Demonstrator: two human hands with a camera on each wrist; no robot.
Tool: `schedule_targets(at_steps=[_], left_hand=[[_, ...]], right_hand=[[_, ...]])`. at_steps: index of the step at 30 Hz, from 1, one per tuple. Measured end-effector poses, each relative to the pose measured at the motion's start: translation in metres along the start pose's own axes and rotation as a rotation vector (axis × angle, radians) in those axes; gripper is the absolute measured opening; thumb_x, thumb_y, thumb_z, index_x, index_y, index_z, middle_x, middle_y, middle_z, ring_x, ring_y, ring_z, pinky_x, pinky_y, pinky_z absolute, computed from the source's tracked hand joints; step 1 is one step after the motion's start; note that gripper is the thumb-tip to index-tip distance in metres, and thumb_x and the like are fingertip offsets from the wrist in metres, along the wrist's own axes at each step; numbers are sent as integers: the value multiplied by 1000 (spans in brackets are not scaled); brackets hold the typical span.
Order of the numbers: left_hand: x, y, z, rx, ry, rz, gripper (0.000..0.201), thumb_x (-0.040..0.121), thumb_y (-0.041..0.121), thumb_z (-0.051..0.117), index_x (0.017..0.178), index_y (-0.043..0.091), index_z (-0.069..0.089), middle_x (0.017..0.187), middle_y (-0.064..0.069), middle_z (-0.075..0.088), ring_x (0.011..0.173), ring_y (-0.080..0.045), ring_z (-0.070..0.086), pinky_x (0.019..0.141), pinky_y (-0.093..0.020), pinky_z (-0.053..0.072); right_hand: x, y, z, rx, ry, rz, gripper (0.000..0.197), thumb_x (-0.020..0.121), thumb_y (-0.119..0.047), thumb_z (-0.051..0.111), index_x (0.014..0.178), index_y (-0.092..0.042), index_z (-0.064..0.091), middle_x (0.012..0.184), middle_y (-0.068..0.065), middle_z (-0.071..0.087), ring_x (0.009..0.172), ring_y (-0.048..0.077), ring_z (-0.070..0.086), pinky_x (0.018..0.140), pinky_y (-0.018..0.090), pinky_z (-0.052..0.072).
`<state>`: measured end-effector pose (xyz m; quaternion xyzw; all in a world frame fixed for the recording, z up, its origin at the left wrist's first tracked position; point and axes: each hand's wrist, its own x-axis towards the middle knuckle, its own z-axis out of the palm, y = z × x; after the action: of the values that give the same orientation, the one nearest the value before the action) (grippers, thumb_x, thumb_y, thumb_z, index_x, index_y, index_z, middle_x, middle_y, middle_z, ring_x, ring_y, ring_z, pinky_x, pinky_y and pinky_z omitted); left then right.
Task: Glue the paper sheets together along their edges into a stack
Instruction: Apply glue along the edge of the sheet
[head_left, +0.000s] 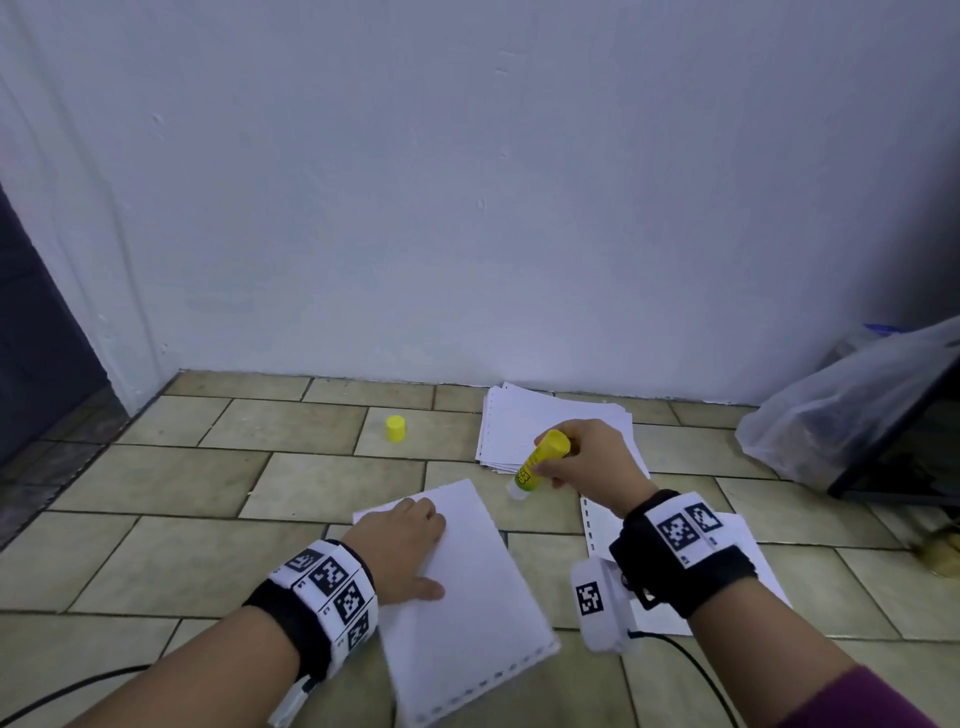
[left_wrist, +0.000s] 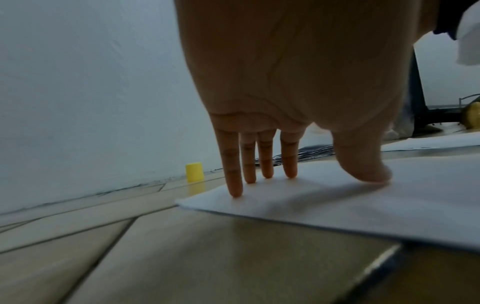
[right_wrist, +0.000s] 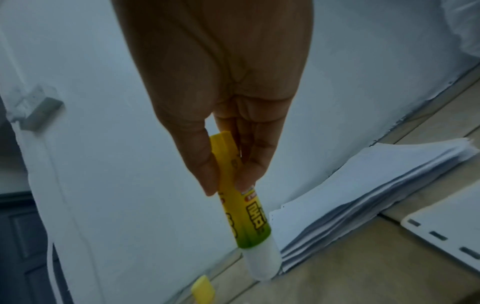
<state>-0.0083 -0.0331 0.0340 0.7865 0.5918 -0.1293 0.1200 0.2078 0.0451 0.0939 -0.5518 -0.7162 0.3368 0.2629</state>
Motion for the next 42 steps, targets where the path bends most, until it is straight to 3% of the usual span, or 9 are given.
schedule_targets(at_steps=[2, 5, 9, 13, 17, 24, 30, 39, 42], left_hand=[[2, -1, 0, 1, -1, -29, 64, 90, 55, 52, 138, 15, 36, 142, -2, 34, 129, -20, 34, 98, -39, 42], [5, -1, 0, -12, -17, -60, 67, 87, 50, 60, 138, 15, 36, 140, -3, 35, 129, -20, 35, 99, -39, 43], [7, 2, 1, -34, -22, -87, 65, 85, 44, 64, 136, 13, 39, 138, -4, 38, 128, -22, 36, 100, -41, 43], [5, 1, 1, -44, -30, -80, 62, 86, 40, 63, 135, 11, 40, 139, -5, 37, 126, -23, 39, 97, -42, 44], [4, 2, 2, -37, -29, -75, 63, 87, 39, 63, 137, 10, 38, 141, -6, 36, 127, -24, 38, 98, -41, 43], [4, 0, 0, -40, -25, -74, 67, 86, 40, 64, 139, 13, 34, 143, -5, 33, 128, -23, 37, 98, -40, 44], [9, -2, -5, -41, -81, -24, 84, 86, 39, 65, 151, 34, 12, 144, -5, 26, 134, -22, 29, 100, -37, 41], [14, 5, -18, 138, -121, -28, 85, 76, 51, 72, 145, 29, 27, 141, -7, 26, 130, -24, 33, 99, -37, 40], [10, 5, -18, 113, -108, 25, 87, 71, 50, 78, 140, 22, 31, 150, -3, 13, 134, -23, 30, 102, -37, 40]], right_hand=[[5, -1, 11, -24, -6, -11, 18, 75, -7, 75, 90, -13, 67, 80, 4, 66, 58, 12, 62, 64, 23, 54], [14, -4, 32, -112, -30, -41, 24, 76, -12, 75, 98, -12, 68, 94, 7, 68, 85, 21, 64, 79, 28, 51], [28, -12, 58, -191, -66, -64, 31, 78, -14, 72, 108, -11, 66, 110, 6, 65, 106, 20, 57, 76, 18, 38], [37, -27, 77, -167, -123, -106, 29, 81, -11, 69, 110, -10, 65, 112, 8, 65, 95, 14, 55, 62, 12, 35], [43, -36, 88, -193, -186, -118, 28, 84, -10, 67, 112, -11, 65, 112, 10, 64, 98, 19, 58, 73, 21, 41], [36, -32, 61, -441, -261, -174, 31, 87, -15, 66, 117, -11, 60, 116, 10, 61, 109, 23, 55, 77, 22, 38], [12, -11, 13, -613, -303, -153, 32, 87, -17, 66, 118, -12, 61, 119, 6, 61, 114, 21, 52, 79, 20, 36], [-6, 9, -20, -717, -358, -76, 33, 85, -23, 68, 115, -12, 62, 116, 6, 61, 111, 21, 53, 82, 25, 43], [-2, 11, -22, -551, -240, -75, 31, 81, -26, 71, 109, -13, 65, 109, 4, 63, 98, 17, 55, 78, 23, 44]])
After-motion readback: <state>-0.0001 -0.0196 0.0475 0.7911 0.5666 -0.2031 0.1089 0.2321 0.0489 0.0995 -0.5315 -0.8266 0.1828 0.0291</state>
